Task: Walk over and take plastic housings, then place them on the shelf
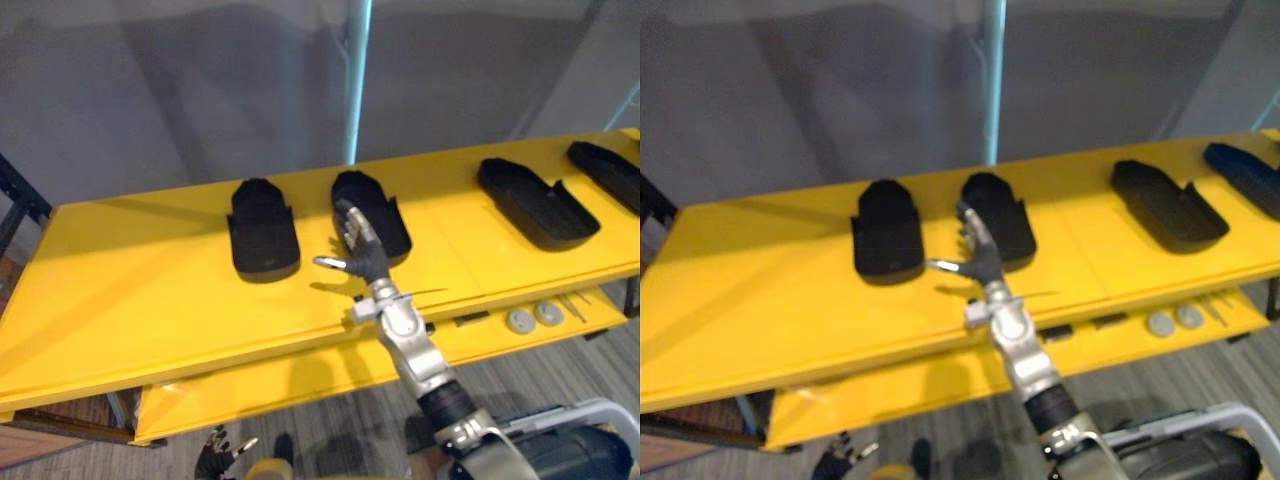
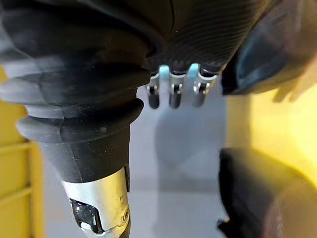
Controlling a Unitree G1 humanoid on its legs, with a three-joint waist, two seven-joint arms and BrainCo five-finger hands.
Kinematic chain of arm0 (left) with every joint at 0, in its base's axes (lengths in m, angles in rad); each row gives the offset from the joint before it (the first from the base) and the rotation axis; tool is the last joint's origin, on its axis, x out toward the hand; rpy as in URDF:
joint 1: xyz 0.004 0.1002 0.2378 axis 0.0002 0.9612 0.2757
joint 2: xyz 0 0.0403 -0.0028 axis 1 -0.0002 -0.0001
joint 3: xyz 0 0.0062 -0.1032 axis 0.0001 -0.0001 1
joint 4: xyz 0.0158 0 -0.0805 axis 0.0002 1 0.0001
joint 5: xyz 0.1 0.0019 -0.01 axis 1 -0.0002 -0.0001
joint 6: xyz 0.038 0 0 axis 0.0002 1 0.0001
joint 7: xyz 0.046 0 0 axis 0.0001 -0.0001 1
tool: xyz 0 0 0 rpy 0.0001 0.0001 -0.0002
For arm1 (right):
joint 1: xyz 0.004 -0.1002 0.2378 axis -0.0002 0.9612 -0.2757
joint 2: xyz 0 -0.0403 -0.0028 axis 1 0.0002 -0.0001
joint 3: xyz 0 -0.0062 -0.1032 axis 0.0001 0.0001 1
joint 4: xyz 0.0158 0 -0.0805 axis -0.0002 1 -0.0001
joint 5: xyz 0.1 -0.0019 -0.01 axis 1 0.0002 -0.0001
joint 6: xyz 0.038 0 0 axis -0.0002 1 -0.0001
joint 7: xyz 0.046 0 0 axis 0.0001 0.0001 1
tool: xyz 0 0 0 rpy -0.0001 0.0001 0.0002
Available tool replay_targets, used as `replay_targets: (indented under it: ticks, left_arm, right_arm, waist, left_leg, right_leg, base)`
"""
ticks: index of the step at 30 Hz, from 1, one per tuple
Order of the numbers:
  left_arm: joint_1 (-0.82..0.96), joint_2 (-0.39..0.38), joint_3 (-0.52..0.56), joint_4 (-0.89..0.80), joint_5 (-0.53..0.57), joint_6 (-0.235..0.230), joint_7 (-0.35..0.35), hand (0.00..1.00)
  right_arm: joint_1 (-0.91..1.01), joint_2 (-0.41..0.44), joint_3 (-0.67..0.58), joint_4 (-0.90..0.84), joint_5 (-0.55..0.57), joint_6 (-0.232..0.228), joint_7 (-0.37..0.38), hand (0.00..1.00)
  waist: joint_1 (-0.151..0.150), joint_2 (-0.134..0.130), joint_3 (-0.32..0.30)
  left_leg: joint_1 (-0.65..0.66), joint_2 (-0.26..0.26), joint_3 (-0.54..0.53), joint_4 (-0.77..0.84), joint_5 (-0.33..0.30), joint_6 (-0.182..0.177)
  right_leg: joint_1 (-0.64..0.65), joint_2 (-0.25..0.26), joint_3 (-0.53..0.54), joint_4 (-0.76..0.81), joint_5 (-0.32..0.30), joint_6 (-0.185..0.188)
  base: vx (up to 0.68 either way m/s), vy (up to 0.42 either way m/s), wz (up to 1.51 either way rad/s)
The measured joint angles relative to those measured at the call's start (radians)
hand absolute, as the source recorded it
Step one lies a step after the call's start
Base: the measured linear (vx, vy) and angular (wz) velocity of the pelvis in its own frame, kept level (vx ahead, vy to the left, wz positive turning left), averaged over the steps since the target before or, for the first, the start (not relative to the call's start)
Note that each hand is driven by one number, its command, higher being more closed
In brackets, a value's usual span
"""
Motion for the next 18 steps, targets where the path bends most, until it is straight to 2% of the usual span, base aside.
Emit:
replay_targets:
  ticks: [3, 6, 18]
  left_arm:
    - [0.001, -0.004, -0.001, 0.001, -0.004, 0.000, 0.000, 0.00]
    - [0.000, -0.007, -0.001, 0.001, -0.004, -0.004, 0.000, 0.00]
    - [-0.001, -0.007, -0.028, 0.000, -0.013, -0.007, 0.000, 0.00]
  right_arm:
    - [-0.023, 0.015, 0.000, 0.058, -0.029, 0.016, -0.053, 0.00]
    - [-0.038, 0.022, 0.000, 0.112, -0.029, 0.037, -0.075, 0.00]
    - [-0.132, 0.031, -0.004, 0.207, -0.051, 0.062, -0.099, 0.00]
  waist:
    - [0.000, 0.010, 0.016]
    - [0.000, 0.016, 0.025]
    - [0.002, 0.033, 0.046]
  left_leg:
    - [0.001, 0.000, 0.000, 0.000, 0.000, 0.000]
    - [0.000, 0.000, -0.001, 0.000, 0.000, 0.000]
    - [0.001, -0.011, -0.016, 0.000, 0.000, 0.000]
  right_leg:
    - [0.001, 0.000, -0.001, 0.000, 0.000, 0.000]
    - [0.001, 0.000, -0.002, 0.000, 0.000, 0.000]
    - [0.012, -0.010, -0.025, 0.002, -0.005, 0.007]
  base:
    - [0.00, 0.000, 0.00]
    - [0.00, 0.000, 0.00]
    - [0.00, -0.001, 0.04]
